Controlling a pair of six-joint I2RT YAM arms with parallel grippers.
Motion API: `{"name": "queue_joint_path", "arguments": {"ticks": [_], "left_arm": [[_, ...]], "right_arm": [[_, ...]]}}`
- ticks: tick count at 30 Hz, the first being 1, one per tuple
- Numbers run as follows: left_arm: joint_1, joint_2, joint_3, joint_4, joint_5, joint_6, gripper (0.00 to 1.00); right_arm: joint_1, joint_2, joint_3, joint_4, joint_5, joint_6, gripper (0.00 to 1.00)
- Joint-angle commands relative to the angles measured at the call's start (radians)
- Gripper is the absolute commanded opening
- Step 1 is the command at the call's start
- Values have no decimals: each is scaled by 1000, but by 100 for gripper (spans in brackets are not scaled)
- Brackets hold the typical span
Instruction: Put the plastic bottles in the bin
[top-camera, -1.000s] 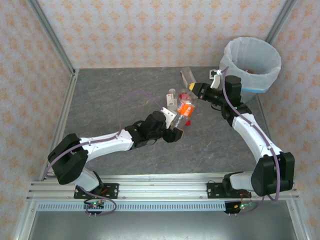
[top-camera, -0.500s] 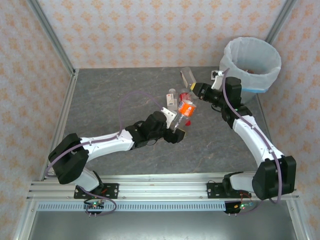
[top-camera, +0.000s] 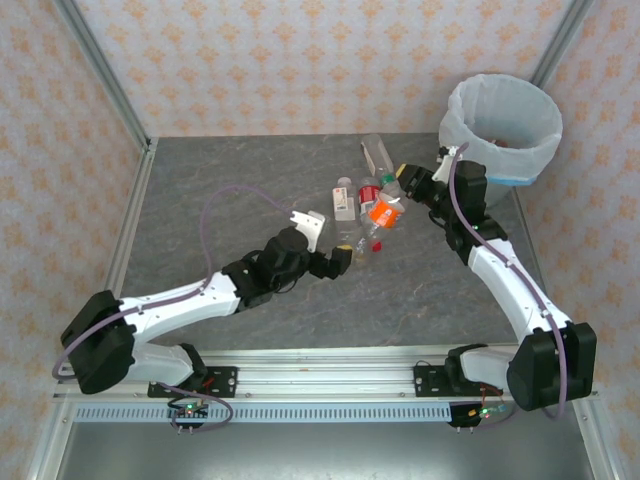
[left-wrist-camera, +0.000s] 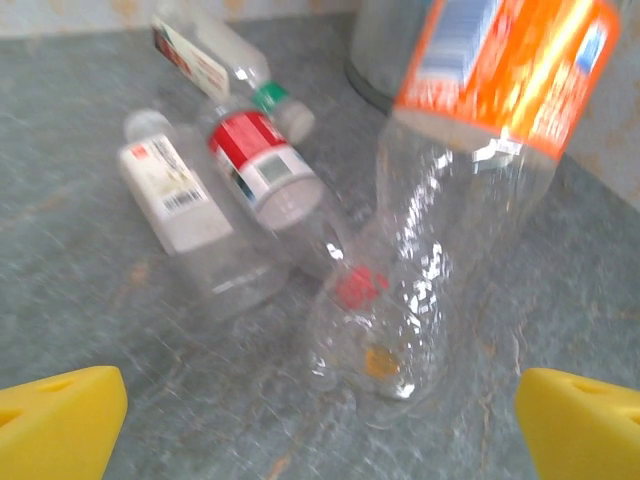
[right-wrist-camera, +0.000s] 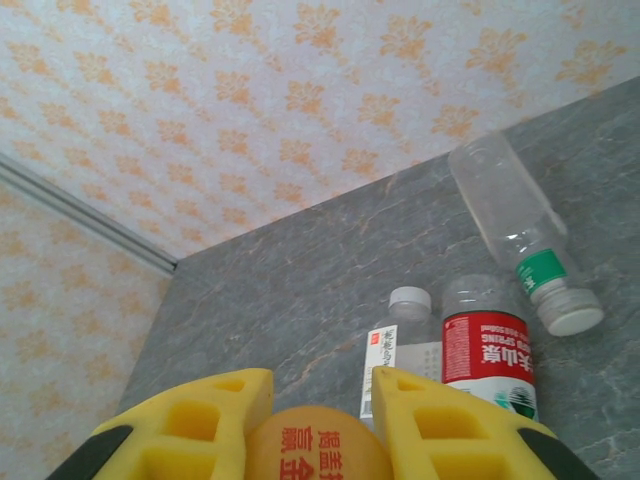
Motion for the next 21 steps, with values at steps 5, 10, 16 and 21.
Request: {"name": "queue_joint_path", "arguments": {"ticks": [5, 10, 16, 21], "left_arm": [[19, -61, -29, 3, -238, -78, 100], [45, -90, -38, -71, -413, -191, 100], [55, -96, 7, -247, -577, -325, 100], [73, -89, 14, -353, -654, -431, 100]], "right_arm": [[0, -23, -21, 75, 85, -10, 0], [0, -22, -10, 75, 122, -27, 0], [0, -22, 23, 95, 243, -60, 0], [-2, -23, 62, 159, 348, -88, 0]]}}
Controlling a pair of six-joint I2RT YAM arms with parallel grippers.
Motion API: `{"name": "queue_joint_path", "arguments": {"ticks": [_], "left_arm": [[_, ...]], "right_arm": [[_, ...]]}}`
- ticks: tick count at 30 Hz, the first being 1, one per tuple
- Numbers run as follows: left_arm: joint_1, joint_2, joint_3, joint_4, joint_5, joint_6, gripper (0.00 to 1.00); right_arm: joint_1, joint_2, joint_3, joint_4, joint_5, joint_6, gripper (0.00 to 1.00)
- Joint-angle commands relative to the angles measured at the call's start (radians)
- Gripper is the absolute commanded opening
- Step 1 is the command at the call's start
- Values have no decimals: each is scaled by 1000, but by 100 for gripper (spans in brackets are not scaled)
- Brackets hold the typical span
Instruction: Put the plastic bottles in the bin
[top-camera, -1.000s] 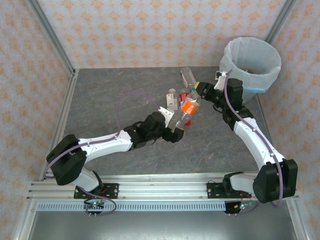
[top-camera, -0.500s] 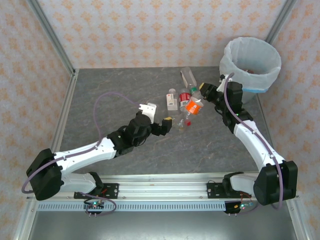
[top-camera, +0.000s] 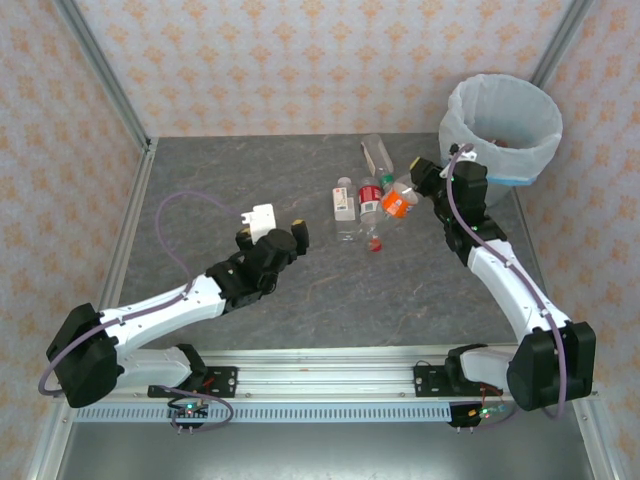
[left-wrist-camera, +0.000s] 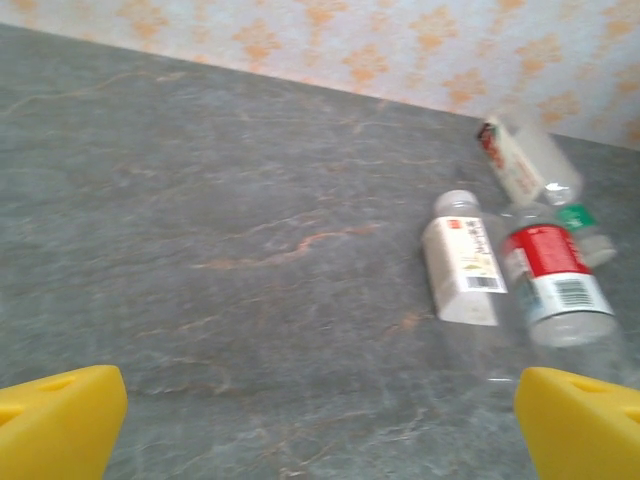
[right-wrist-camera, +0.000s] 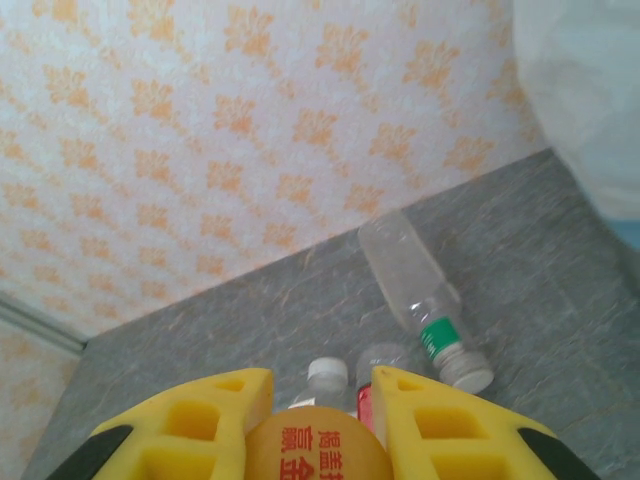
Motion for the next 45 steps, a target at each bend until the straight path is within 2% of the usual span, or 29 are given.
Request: {"name": "queue_joint_path", "arguments": {"ticks": [1, 7, 13, 19, 26, 32, 36, 42, 45], "left_arm": [[21, -7, 36, -129, -126, -121, 100], [38, -1, 26, -174, -117, -179, 100], [59, 0, 10, -176, -97, -204, 100], [68, 10, 6, -173, -82, -210, 100], [77, 33, 21, -157, -54, -202, 100], [77, 51, 33, -145, -33, -198, 100], [78, 55, 31, -147, -22, -203, 100], [78, 42, 19, -151, -11, -208, 100], [78, 32, 5, -153, -11, -216, 100]], "right_arm": [[-2, -23, 71, 110, 117, -47, 0], [-8, -23, 144, 188, 208, -118, 0], [-31, -49, 175, 305, 281, -122, 0], [-90, -41, 205, 422, 374, -134, 0], [-244, 2, 293, 429, 381, -26, 0], [-314, 55, 318, 519, 453, 84, 0], [-314, 83, 310, 530, 503, 29, 0], [-313, 125, 279, 575, 573, -150, 0], [-313, 144, 285, 553, 567, -209, 0]]}}
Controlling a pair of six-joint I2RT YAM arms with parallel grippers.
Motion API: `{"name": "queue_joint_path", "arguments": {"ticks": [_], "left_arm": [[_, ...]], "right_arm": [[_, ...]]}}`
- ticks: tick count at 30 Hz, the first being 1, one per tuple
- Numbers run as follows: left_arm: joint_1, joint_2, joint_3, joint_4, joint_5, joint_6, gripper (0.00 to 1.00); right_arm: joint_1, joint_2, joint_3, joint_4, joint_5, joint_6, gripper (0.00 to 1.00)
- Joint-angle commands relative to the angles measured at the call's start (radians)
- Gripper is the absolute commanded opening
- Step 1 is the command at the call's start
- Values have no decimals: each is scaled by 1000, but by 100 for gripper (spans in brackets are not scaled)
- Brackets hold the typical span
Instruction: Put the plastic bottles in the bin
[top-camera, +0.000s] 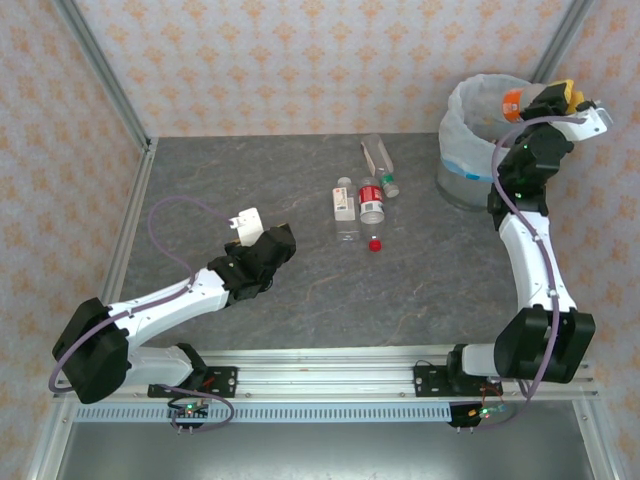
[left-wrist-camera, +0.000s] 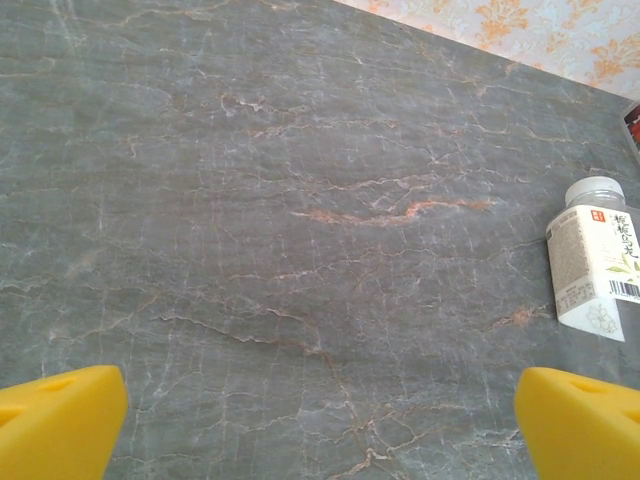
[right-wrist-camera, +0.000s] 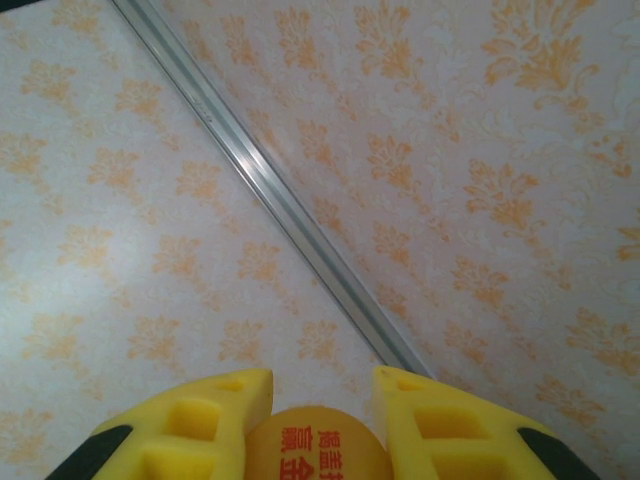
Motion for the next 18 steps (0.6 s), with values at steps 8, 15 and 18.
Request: {"name": "queue_joint_path", "arguments": {"ticks": [8, 15, 18], "left_arm": [[6, -17, -9, -10, -13, -45, 100], [8, -7, -5, -10, -10, -41, 100], [7, 0, -2, -9, -4, -41, 100]], "right_arm": [[-1, 80, 53, -129, -83, -138, 2], [1, 167, 95, -198, -116, -199, 10], [0, 235, 182, -350, -132, -223, 27]]}}
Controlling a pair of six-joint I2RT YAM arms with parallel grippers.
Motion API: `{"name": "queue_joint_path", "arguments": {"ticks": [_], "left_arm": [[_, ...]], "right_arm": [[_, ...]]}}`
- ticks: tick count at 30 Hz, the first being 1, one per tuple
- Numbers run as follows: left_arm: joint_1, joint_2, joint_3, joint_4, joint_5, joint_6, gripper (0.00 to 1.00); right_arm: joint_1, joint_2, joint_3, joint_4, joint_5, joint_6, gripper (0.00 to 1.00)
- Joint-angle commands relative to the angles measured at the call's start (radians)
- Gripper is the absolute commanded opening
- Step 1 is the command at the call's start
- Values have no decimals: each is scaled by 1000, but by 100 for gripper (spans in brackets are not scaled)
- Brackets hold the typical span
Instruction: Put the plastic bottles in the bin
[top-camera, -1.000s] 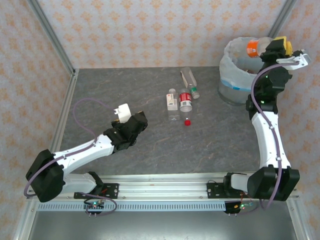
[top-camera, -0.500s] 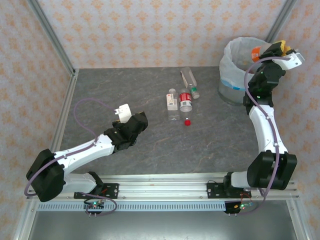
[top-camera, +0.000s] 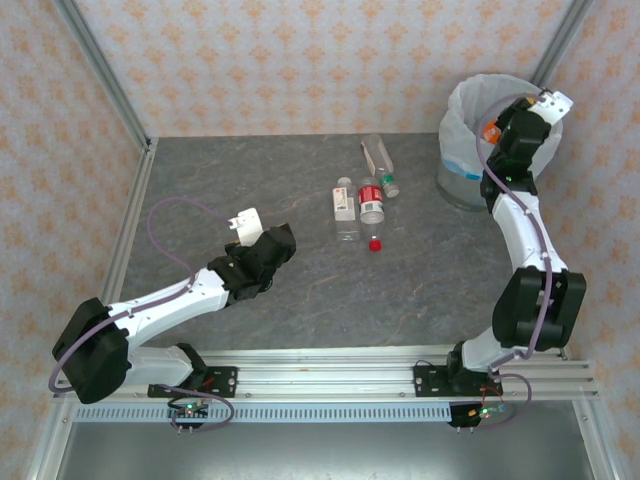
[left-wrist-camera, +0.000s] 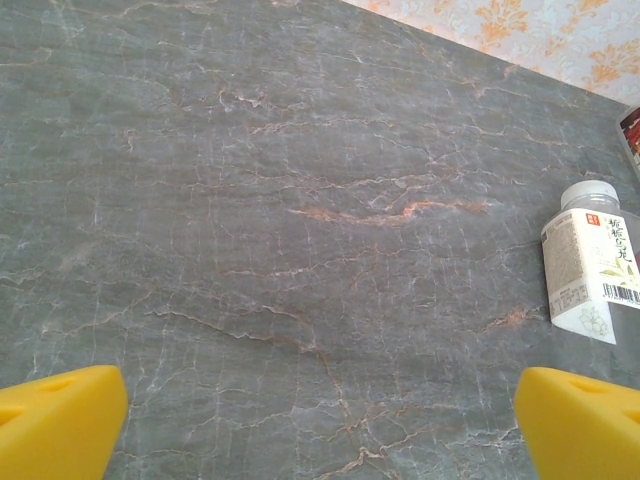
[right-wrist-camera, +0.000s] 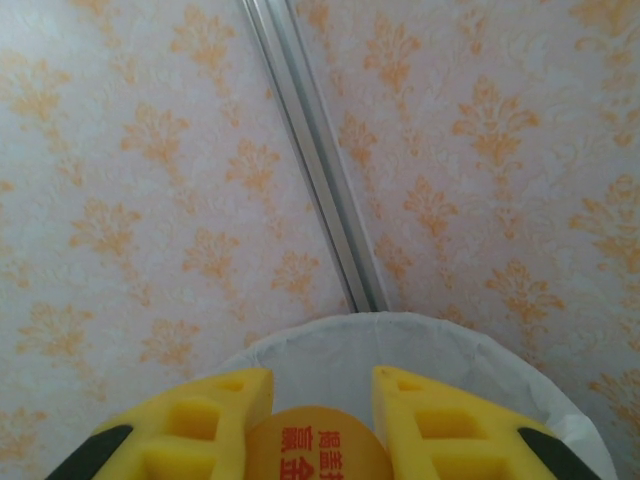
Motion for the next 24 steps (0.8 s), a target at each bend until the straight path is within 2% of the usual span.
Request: {"name": "queue_joint_path", "arguments": {"ticks": [1, 8, 12, 14, 18, 19, 22, 24], "left_arm": [[7, 2, -2, -7, -7, -24, 100], [7, 3, -4, -14, 5, -19, 100], [9, 3, -6, -12, 11, -9, 100], [10, 6, -6, -5, 16, -6, 100], [9, 18, -4, 5, 31, -1, 100], [9, 22, -2, 9, 35, -1, 100], [9, 34, -1, 16, 44, 1, 100], [10, 43, 3, 22, 50, -1, 100]], "right_arm": [[1, 57, 112, -169, -34, -47, 35], [0, 153, 273, -434, -61, -23, 78], [0, 142, 306, -481, -97, -2, 86], [0, 128, 307, -492, -111, 1, 98], [1, 112, 306, -502, -15, -1, 99], [0, 115, 309, -504, -29, -24, 99], [-16, 141, 351, -580, -294, -38, 99], [-17, 180, 384, -599, -409, -29, 99]]}}
